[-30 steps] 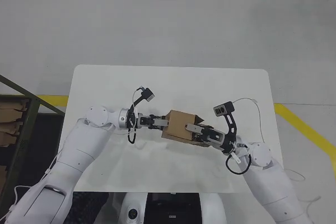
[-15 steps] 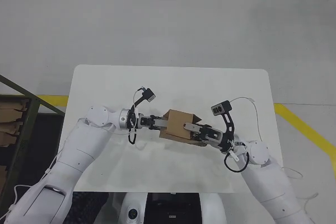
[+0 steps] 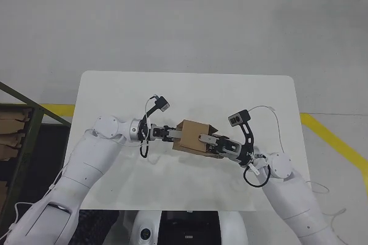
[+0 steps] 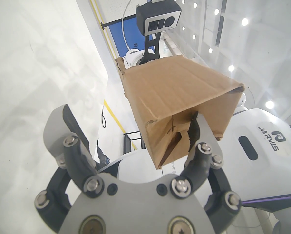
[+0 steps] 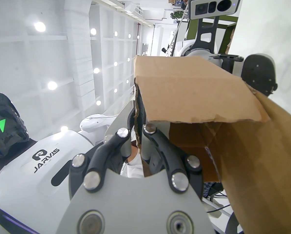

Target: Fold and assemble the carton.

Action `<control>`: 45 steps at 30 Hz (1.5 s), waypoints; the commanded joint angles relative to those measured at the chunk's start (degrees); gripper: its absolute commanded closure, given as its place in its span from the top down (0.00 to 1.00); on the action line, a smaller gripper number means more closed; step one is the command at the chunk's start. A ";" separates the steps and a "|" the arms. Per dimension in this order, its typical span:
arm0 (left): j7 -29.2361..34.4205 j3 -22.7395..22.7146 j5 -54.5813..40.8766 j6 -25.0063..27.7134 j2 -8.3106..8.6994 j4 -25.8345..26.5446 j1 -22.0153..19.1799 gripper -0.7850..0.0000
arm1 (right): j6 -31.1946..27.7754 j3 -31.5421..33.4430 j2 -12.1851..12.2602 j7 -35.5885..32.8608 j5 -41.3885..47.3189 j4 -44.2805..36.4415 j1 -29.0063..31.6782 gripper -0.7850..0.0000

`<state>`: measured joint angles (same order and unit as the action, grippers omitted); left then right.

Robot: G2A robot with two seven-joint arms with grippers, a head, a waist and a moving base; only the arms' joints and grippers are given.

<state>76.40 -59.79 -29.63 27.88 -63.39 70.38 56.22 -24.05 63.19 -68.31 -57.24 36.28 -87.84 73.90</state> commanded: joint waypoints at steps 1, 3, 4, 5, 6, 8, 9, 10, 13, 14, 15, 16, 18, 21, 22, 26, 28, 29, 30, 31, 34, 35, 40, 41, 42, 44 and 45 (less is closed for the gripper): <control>-0.03 0.04 -0.08 0.02 0.02 0.08 -0.01 1.00 | -0.07 0.00 -0.01 -0.04 0.02 0.07 -0.01 0.00; -0.04 -0.03 -0.22 0.04 0.06 0.06 -0.02 1.00 | 0.01 0.03 -0.02 -0.06 0.05 0.15 0.00 0.00; -0.06 -0.05 -0.16 0.06 0.09 0.07 -0.05 1.00 | -0.01 0.07 -0.02 -0.05 0.08 0.18 0.00 0.00; -0.05 -0.06 -0.18 0.04 0.11 0.05 -0.04 1.00 | -0.06 0.10 -0.02 -0.03 0.10 0.21 0.02 0.00; -0.03 -0.06 -0.21 0.03 0.13 0.06 -0.04 1.00 | -0.08 0.13 -0.02 -0.06 0.11 0.24 0.03 0.00; -0.06 -0.04 -0.13 0.06 0.16 0.01 -0.04 1.00 | -0.09 0.16 -0.03 -0.20 0.28 0.30 0.03 0.00; -0.02 0.03 -0.03 0.01 0.16 -0.05 -0.04 1.00 | -0.10 0.18 -0.03 -0.25 0.30 0.34 0.02 0.00; 0.01 0.12 0.05 -0.02 0.16 -0.05 -0.06 1.00 | -0.10 0.16 -0.04 -0.30 0.39 0.37 0.02 0.00; -0.06 0.33 -0.04 0.05 0.12 -0.04 -0.11 1.00 | -0.12 0.06 -0.08 -0.58 0.63 0.59 -0.07 0.00; -0.05 0.41 -0.02 0.05 0.11 -0.04 -0.14 1.00 | -0.15 0.03 -0.10 -0.64 0.74 0.66 -0.11 0.00; -0.07 0.48 0.09 0.07 0.11 0.01 -0.21 1.00 | -0.18 0.01 -0.11 -0.69 0.78 0.74 -0.15 0.00; -0.11 0.52 0.17 0.11 0.11 -0.06 -0.24 1.00 | -0.21 0.00 -0.13 -0.72 0.80 0.80 -0.19 0.00; -0.17 0.60 0.19 0.16 0.10 -0.13 -0.31 1.00 | -0.27 -0.03 -0.15 -0.82 0.95 0.88 -0.24 0.00; -0.27 0.69 0.26 0.27 0.10 -0.13 -0.37 1.00 | -0.43 -0.07 -0.19 -0.99 1.13 1.06 -0.30 0.00; -0.28 0.71 0.25 0.28 0.10 -0.14 -0.38 1.00 | -0.46 -0.06 -0.20 -1.05 1.17 1.14 -0.32 0.00; -0.58 0.08 -0.10 0.58 0.25 -0.48 -0.42 1.00 | -0.68 0.31 -0.16 -1.16 1.14 1.38 -0.29 0.00; -0.97 -0.71 -0.02 0.97 0.44 -0.76 -0.42 1.00 | -0.63 0.72 -0.07 -1.20 1.00 1.31 -0.08 0.00; -1.26 -1.15 0.18 1.26 0.55 -0.94 -0.38 1.00 | -0.61 0.98 -0.01 -1.22 0.94 1.23 0.06 0.00; -1.53 -1.62 0.51 1.53 0.68 -1.17 -0.37 1.00 | -0.55 1.23 0.05 -1.30 0.89 1.17 0.23 0.00; -1.85 -2.21 0.68 1.82 0.81 -1.45 -0.38 1.00 | -0.48 1.50 0.11 -1.33 0.85 1.10 0.37 0.00; -3.23 -4.68 -0.04 2.63 1.28 -2.51 -0.55 1.00 | -0.12 2.23 0.29 -1.50 0.74 1.02 0.82 0.00; -3.76 -5.58 -0.57 3.00 1.43 -2.71 -0.56 1.00 | 0.11 2.42 0.35 -1.58 0.77 1.02 0.96 0.00; -7.04 -9.17 -2.88 7.04 1.91 -1.68 0.35 1.00 | 2.83 2.76 0.52 -4.39 3.30 1.78 0.88 0.00; -8.23 -9.54 -2.26 8.23 1.98 -0.97 0.61 1.00 | 3.33 2.77 0.53 -4.82 3.54 2.16 0.65 0.00; -9.61 -9.77 -1.58 9.61 2.02 -0.16 0.99 1.00 | 4.06 2.60 0.52 -5.50 4.03 2.44 0.43 0.00; -12.55 -9.85 0.43 12.55 2.09 1.58 1.79 1.00 | 5.11 2.48 0.48 -6.43 5.02 3.34 -0.14 0.00; -14.32 -9.68 1.98 14.33 2.12 2.75 2.18 1.00 | 5.68 2.37 0.47 -6.72 5.11 3.83 -0.44 0.00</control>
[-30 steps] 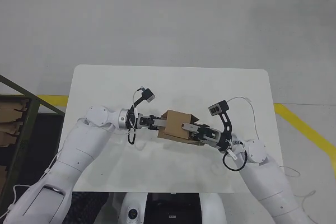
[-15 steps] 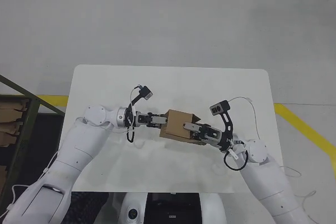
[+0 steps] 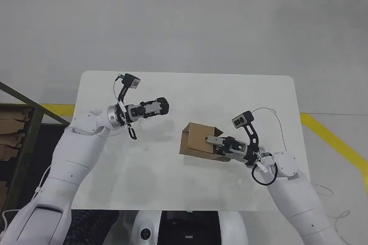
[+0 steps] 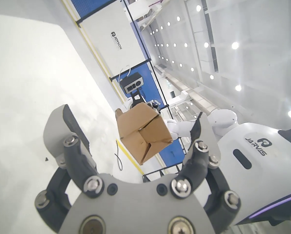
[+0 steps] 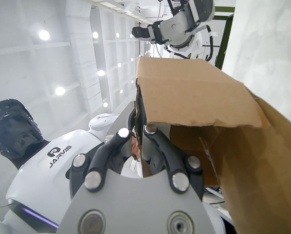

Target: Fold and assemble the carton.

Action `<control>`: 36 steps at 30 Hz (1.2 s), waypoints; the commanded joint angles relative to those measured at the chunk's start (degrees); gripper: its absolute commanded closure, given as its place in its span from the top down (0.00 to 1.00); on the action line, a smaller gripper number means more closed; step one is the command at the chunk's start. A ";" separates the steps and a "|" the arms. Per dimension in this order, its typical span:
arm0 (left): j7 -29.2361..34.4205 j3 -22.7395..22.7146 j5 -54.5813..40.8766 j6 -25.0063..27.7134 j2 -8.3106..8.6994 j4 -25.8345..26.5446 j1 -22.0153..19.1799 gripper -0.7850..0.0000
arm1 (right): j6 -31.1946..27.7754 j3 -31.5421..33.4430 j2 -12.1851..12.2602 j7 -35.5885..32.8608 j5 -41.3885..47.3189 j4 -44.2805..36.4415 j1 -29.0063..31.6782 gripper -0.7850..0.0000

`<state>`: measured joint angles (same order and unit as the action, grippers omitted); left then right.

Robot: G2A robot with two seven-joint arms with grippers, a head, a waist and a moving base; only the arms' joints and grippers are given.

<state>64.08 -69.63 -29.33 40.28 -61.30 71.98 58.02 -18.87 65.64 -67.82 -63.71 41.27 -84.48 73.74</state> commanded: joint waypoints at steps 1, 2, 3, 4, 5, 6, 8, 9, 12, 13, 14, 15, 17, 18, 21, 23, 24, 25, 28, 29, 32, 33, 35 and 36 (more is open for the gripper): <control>-4.12 0.32 3.23 4.05 0.08 2.06 0.85 1.00 | 1.03 -0.16 -0.03 -0.41 0.29 0.95 -0.59 0.00; -6.28 0.45 5.49 6.21 0.17 2.75 1.19 1.00 | 1.47 -0.14 -0.03 -0.26 0.06 1.51 -0.90 0.00; -9.05 0.58 8.18 8.98 0.27 3.64 1.44 1.00 | 1.96 -0.22 -0.04 -0.24 -0.12 1.87 -1.16 0.00; -11.75 0.95 11.32 11.68 0.38 4.31 1.76 1.00 | 2.43 -0.24 -0.05 -0.30 0.08 2.19 -1.39 0.00; -14.49 1.32 14.93 14.42 0.52 4.84 1.93 1.00 | 2.90 -0.18 -0.04 -0.22 -0.04 2.61 -1.64 0.00; -17.33 1.75 18.40 17.26 0.66 5.11 2.11 1.00 | 3.29 -0.13 -0.03 -0.13 -0.18 2.89 -1.90 0.00; -18.56 1.07 22.50 17.72 0.71 6.98 1.98 1.00 | 3.98 0.07 0.01 0.08 -0.54 3.49 -2.35 0.00; -19.59 0.50 24.65 17.72 0.67 8.04 2.35 1.00 | 4.25 0.19 0.05 0.27 -0.88 3.68 -2.52 0.00; -24.49 -0.91 33.05 17.72 0.44 11.00 3.78 1.00 | 4.73 0.64 0.15 0.57 -1.40 4.00 -2.78 0.00; -26.24 -1.13 36.38 17.72 0.39 11.94 4.08 1.00 | 4.84 0.80 0.19 0.66 -1.52 4.03 -2.78 0.00; -28.20 -1.21 40.04 17.72 0.36 12.83 4.42 1.00 | 4.90 0.97 0.23 0.81 -1.76 4.05 -2.76 0.00; -30.22 -0.90 43.27 17.72 0.35 13.38 4.86 1.00 | 4.94 1.11 0.27 0.93 -1.97 3.98 -2.73 0.00; -33.64 -0.05 50.44 17.72 0.50 14.07 5.02 1.00 | 4.97 1.38 0.35 1.27 -2.55 3.91 -2.64 0.00; -35.48 0.61 54.00 17.72 0.62 14.02 5.01 1.00 | 5.00 1.49 0.40 1.51 -3.06 3.90 -2.60 0.00; -42.48 2.88 63.25 17.72 1.10 13.24 4.41 1.00 | 5.03 1.67 0.48 1.94 -3.88 3.77 -2.43 0.00; -47.71 4.53 68.58 17.72 1.52 12.32 3.76 1.00 | 4.79 1.76 0.49 2.37 -4.10 3.75 -2.28 0.00; -47.71 4.53 68.58 17.72 1.52 12.32 3.76 1.00 | 4.79 1.76 0.49 2.37 -4.10 3.75 -2.28 0.00; -47.71 4.53 68.58 17.72 1.52 12.32 3.76 1.00 | 4.79 1.76 0.49 2.37 -4.10 3.75 -2.28 0.00; -47.71 4.53 68.58 17.72 1.52 12.32 3.76 1.00 | 4.79 1.76 0.49 2.37 -4.10 3.75 -2.28 0.00; -47.71 4.53 68.58 17.72 1.52 12.32 3.76 1.00 | 4.79 1.76 0.49 2.37 -4.10 3.75 -2.28 0.00; -47.71 4.53 68.58 17.72 1.52 12.32 3.76 1.00 | 4.79 1.76 0.49 2.37 -4.10 3.75 -2.28 0.00; -47.71 4.53 68.58 17.72 1.52 12.32 3.76 1.00 | 4.79 1.76 0.49 2.37 -4.10 3.75 -2.28 0.00; -47.71 4.53 68.58 17.72 1.52 12.32 3.76 1.00 | 4.79 1.76 0.49 2.37 -4.10 3.75 -2.28 0.00; -47.71 4.53 68.58 17.72 1.52 12.32 3.76 1.00 | 4.86 1.78 0.49 2.77 -4.21 3.73 -2.22 0.00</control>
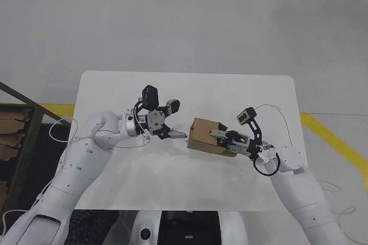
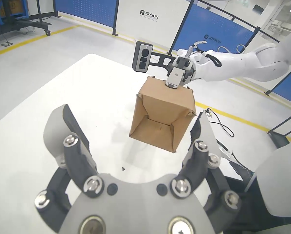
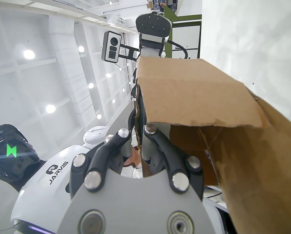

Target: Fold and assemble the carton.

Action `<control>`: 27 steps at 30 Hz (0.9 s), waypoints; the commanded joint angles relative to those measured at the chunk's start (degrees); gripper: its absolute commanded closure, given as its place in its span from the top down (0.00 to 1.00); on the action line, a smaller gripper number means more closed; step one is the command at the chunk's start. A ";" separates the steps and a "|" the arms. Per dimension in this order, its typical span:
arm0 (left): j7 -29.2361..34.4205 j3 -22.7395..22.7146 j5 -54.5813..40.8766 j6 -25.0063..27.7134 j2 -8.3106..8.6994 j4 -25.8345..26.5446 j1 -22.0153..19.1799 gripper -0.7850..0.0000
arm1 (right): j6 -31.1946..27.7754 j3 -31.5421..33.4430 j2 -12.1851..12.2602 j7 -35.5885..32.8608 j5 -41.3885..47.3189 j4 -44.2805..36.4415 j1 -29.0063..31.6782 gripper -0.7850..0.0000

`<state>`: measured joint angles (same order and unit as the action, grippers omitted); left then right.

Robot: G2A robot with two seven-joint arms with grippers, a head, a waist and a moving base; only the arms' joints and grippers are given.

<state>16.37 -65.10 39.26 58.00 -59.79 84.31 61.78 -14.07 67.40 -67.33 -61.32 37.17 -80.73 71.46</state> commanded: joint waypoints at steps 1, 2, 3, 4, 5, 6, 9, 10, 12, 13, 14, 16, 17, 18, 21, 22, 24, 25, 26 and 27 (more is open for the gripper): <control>0.00 0.00 0.00 0.00 0.00 0.00 0.00 1.00 | 0.26 0.05 0.02 1.63 -1.10 -0.37 0.11 0.00; 0.00 0.00 0.00 0.00 0.00 0.00 0.00 1.00 | 0.46 0.05 0.04 2.41 -1.94 -0.76 0.15 0.00; -0.16 0.01 0.13 -0.49 -0.02 0.30 0.18 1.00 | 0.54 0.07 0.06 2.80 -2.28 -1.04 0.19 0.00; -0.27 0.00 0.79 -0.65 0.00 0.94 0.36 1.00 | 0.57 0.17 0.09 3.00 -2.61 -1.14 0.13 0.00; -0.48 -0.24 2.08 -0.41 0.06 1.35 0.44 1.00 | 0.55 0.26 0.12 3.19 -3.00 -1.09 0.06 0.00; -0.74 -0.61 4.66 -0.06 0.14 1.99 0.45 1.00 | 0.55 0.31 0.13 3.27 -3.20 -1.00 0.00 0.00; -5.27 -0.57 10.35 0.00 0.17 3.33 1.98 1.00 | 0.51 0.40 0.19 3.37 -4.02 -0.32 -0.35 0.00; -6.90 -0.38 12.24 0.00 0.22 3.70 2.28 1.00 | 0.48 0.39 0.20 3.24 -4.23 -0.02 -0.50 0.00; -10.88 -0.09 17.62 0.00 0.40 4.71 2.55 1.00 | 0.42 0.32 0.24 2.84 -4.94 0.70 -0.90 0.00; -13.48 0.14 20.44 0.00 0.50 4.83 2.83 1.00 | 0.35 0.24 0.24 2.58 -5.16 1.00 -1.09 0.00; -16.37 0.42 22.62 0.00 0.59 4.52 3.16 1.00 | 0.25 0.17 0.24 2.29 -5.34 1.24 -1.30 0.00; -22.11 0.75 27.65 0.00 0.75 3.93 3.16 1.00 | -0.16 -0.04 0.22 1.61 -5.45 1.73 -1.68 0.00; -25.07 0.98 30.39 0.00 0.80 3.44 3.15 1.00 | -0.34 -0.17 0.20 1.31 -5.37 1.97 -1.84 0.00; -28.31 1.23 32.60 0.00 0.80 2.78 3.15 1.00 | -0.57 -0.31 0.17 0.91 -5.23 2.18 -2.02 0.00; -36.53 2.30 38.96 0.00 0.70 0.47 2.62 1.00 | -1.20 -0.64 0.10 -0.20 -4.61 2.96 -2.46 0.00; -38.84 2.77 40.88 -0.03 0.65 -0.34 2.34 1.00 | -1.28 -0.73 0.09 -0.48 -4.55 3.18 -2.56 0.00; -42.53 3.99 44.48 0.00 0.54 -1.87 1.61 1.00 | -1.47 -0.82 0.08 -1.26 -4.18 3.45 -2.72 0.00; -44.06 4.60 46.10 0.00 0.50 -2.57 1.17 1.00 | -1.47 -0.85 0.09 -1.66 -4.10 3.60 -2.82 0.00; -45.42 5.15 47.62 0.00 0.47 -3.19 0.70 1.00 | -1.44 -0.88 0.11 -1.98 -4.17 3.76 -2.95 0.00; -46.70 5.67 48.96 0.00 0.44 -3.77 0.28 1.00 | -1.42 -0.92 0.12 -2.22 -4.28 3.87 -3.06 0.00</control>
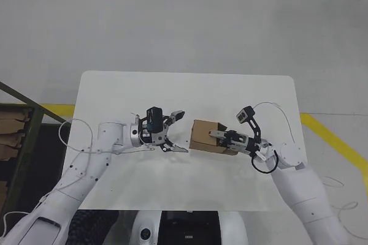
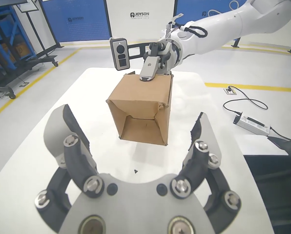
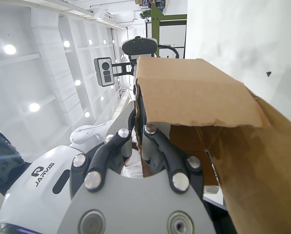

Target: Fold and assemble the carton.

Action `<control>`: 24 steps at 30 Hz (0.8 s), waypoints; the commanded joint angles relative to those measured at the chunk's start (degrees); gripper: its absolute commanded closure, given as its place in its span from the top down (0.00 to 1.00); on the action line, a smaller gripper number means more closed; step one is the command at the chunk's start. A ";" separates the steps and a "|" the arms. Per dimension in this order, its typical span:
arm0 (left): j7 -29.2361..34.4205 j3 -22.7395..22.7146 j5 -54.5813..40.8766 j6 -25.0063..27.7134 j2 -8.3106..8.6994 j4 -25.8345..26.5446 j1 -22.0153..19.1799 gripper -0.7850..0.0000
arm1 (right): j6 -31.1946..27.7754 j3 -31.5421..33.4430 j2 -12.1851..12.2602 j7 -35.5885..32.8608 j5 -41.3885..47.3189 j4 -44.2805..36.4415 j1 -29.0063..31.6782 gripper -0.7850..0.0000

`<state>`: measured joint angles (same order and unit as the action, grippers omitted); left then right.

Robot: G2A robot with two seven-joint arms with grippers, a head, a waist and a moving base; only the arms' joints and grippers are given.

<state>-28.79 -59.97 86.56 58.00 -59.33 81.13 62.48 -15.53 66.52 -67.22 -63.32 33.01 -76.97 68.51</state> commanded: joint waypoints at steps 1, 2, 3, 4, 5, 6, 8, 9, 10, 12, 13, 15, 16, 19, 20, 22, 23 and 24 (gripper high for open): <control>-2.78 1.00 2.85 -0.01 -0.05 -1.09 -0.84 1.00 | 0.17 -0.12 0.01 -0.36 -0.18 0.22 -0.20 0.00; -3.84 1.42 3.94 -0.02 -0.06 -1.60 -1.21 1.00 | 0.22 -0.24 0.00 -0.43 -0.22 0.31 -0.31 0.00; -4.84 1.81 4.83 -0.04 -0.08 -2.03 -1.55 1.00 | 0.23 -0.40 -0.02 -0.43 -0.39 0.40 -0.46 0.00; -5.70 2.15 5.56 -0.12 -0.10 -2.48 -1.84 1.00 | 0.24 -0.60 -0.06 -0.40 -0.47 0.49 -0.61 0.00; -6.43 2.45 6.21 -0.29 -0.12 -2.82 -2.13 1.00 | 0.21 -0.82 -0.11 -0.30 -0.63 0.58 -0.76 0.00; -7.07 2.74 6.81 -0.51 -0.13 -3.11 -2.38 1.00 | 0.21 -1.08 -0.16 -0.23 -0.72 0.61 -0.90 0.00; -8.06 3.30 7.67 -1.01 -0.19 -3.69 -2.80 1.00 | 0.00 -1.64 -0.28 -0.05 -1.00 0.55 -1.12 0.00; -8.47 3.59 7.93 -1.20 -0.23 -3.95 -2.99 1.00 | -0.11 -1.96 -0.34 0.03 -1.20 0.51 -1.21 0.00; -8.62 3.89 8.08 -1.36 -0.28 -4.36 -3.14 1.00 | -0.17 -2.31 -0.39 0.16 -1.65 0.48 -1.31 0.00; -7.83 4.75 7.85 -0.57 -0.46 -5.47 -3.54 1.00 | -0.30 -3.03 -0.53 0.44 -1.95 0.32 -1.36 0.00; -7.04 5.32 7.36 0.00 -0.59 -6.04 -3.88 1.00 | -0.51 -3.33 -0.61 0.68 -2.01 0.27 -1.34 0.00; -5.46 6.64 6.46 0.00 -0.84 -6.73 -4.57 1.00 | -0.93 -3.98 -0.76 1.34 -2.33 0.28 -1.22 0.00; -4.84 7.23 6.05 0.00 -0.93 -6.91 -4.91 1.00 | -1.13 -4.27 -0.82 1.65 -2.57 0.27 -1.18 0.00; -3.57 8.64 4.71 0.00 -1.05 -7.22 -5.62 1.00 | -1.62 -4.86 -0.95 2.22 -2.98 0.22 -1.09 0.00; -3.29 8.96 4.29 0.00 -1.05 -7.21 -5.82 1.00 | -1.75 -4.99 -0.97 2.31 -3.10 0.13 -1.07 0.00; -2.92 9.51 3.36 0.00 -0.98 -7.22 -6.08 1.00 | -1.86 -5.18 -0.99 2.68 -3.80 0.00 -1.07 0.00; -2.73 9.68 2.99 0.00 -0.92 -7.18 -6.21 1.00 | -1.85 -5.27 -0.99 2.90 -4.13 -0.10 -1.05 0.00; -2.61 9.80 2.53 0.00 -0.86 -7.20 -6.25 1.00 | -1.84 -5.33 -1.00 3.10 -4.30 -0.19 -1.02 0.00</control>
<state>-31.52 -50.29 89.49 58.00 -60.25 73.93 56.29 -17.40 61.24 -68.22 -60.40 28.89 -77.08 67.46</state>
